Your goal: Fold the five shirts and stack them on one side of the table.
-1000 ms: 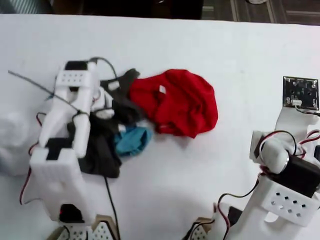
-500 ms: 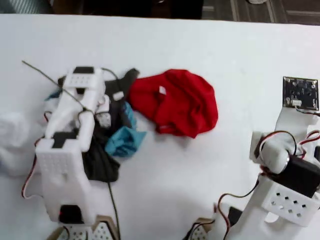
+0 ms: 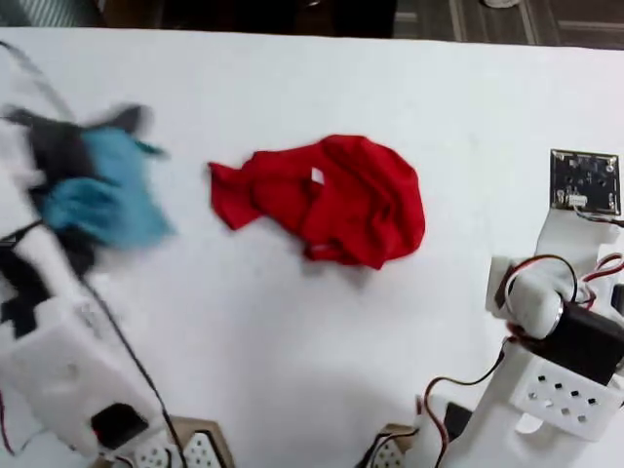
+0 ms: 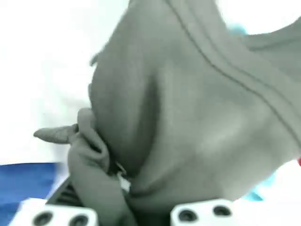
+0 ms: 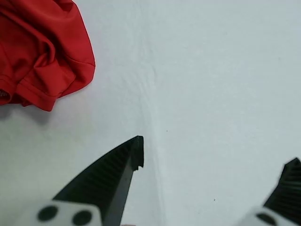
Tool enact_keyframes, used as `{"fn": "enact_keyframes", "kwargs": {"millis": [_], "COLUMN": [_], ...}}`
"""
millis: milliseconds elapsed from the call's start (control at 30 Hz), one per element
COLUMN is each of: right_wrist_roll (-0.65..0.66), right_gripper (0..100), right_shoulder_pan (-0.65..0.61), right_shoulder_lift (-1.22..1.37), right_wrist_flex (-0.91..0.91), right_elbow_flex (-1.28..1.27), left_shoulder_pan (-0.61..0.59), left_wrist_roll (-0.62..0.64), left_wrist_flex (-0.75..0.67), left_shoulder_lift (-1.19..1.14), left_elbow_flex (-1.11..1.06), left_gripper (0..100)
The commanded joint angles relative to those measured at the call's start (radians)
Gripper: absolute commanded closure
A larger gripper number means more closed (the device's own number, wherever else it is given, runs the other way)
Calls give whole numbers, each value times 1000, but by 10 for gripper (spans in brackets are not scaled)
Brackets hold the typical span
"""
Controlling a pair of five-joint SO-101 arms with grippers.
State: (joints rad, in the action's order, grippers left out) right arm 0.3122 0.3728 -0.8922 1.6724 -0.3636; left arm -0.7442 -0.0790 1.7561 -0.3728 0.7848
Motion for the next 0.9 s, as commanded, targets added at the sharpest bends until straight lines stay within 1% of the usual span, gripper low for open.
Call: {"fn": "enact_keyframes", "kwargs": {"millis": [0,133,233,300,467,567,633,700,800,867], "right_wrist_roll": [-2,-2,-3,-8,-9,-9,-9,-9,-9,-9], "right_gripper": [567,567,567,567,567,567,567,567,567,567], "right_shoulder_pan": [-8,-10,-47,-81,-173,-205,-205,-205,-209,-211], "right_shoulder_lift": [13,13,13,13,13,10,5,5,13,15], "right_wrist_flex": [2,-2,-2,-2,-1,2,2,4,4,-5], "right_elbow_flex": [26,26,26,26,26,26,26,26,26,25], "left_shoulder_pan": [-195,-384,-488,-529,-577,-595,-611,-620,-614,-597], "left_wrist_roll": [-75,-133,-178,-215,-281,-310,-313,-285,-184,-91], "left_wrist_flex": [0,0,0,0,-2,-49,-83,-107,-114,-112], "left_shoulder_lift": [127,130,130,130,129,130,130,132,138,138], "left_elbow_flex": [191,292,255,177,-85,-217,-272,-280,-219,-140], "left_gripper": [976,976,976,976,973,959,903,814,662,586]}}
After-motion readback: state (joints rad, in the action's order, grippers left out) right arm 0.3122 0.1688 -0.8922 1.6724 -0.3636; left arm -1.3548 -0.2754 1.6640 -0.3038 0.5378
